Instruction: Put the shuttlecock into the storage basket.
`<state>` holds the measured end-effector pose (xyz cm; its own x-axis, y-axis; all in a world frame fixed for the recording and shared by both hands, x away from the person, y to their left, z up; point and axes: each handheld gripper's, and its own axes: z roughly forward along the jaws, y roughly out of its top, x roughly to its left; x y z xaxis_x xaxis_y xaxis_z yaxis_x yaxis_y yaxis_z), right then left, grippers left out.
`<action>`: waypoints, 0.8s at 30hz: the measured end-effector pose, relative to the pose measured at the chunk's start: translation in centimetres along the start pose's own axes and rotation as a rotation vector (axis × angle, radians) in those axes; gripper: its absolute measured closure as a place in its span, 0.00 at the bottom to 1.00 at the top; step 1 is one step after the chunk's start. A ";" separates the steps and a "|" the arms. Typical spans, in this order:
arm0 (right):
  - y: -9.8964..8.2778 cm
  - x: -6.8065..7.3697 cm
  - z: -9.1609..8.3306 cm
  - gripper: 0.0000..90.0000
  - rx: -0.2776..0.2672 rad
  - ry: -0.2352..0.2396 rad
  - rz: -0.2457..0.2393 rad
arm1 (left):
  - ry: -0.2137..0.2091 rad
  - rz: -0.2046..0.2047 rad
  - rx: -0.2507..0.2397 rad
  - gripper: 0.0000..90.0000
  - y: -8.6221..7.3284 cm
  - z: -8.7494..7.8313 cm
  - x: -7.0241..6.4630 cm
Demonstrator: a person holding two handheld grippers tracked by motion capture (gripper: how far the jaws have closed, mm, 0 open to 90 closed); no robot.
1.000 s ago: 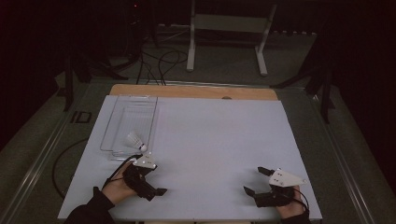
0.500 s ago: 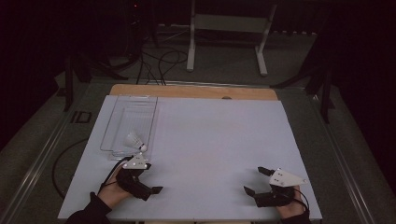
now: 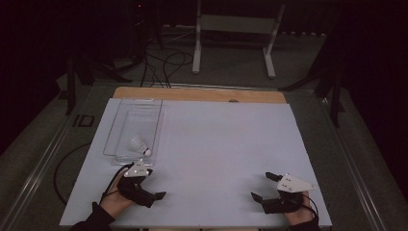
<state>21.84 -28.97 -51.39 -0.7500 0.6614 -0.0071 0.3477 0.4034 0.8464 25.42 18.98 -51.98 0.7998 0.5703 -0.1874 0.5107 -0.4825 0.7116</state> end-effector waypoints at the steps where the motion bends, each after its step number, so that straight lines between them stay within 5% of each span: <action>1: 0.0 0.0 0.0 0.12 0.000 0.000 0.000 | 0.000 0.000 0.000 0.00 0.0 0.0 0.0; 24: 0.0 0.1 0.2 0.12 0.011 0.016 0.002 | 0.006 0.004 -0.025 0.00 -0.2 0.1 0.0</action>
<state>21.91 -28.80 -51.54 -0.7581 0.6521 0.0032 0.3553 0.4089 0.8405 25.35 18.95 -52.18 0.7998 0.5725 -0.1803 0.4995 -0.4682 0.7289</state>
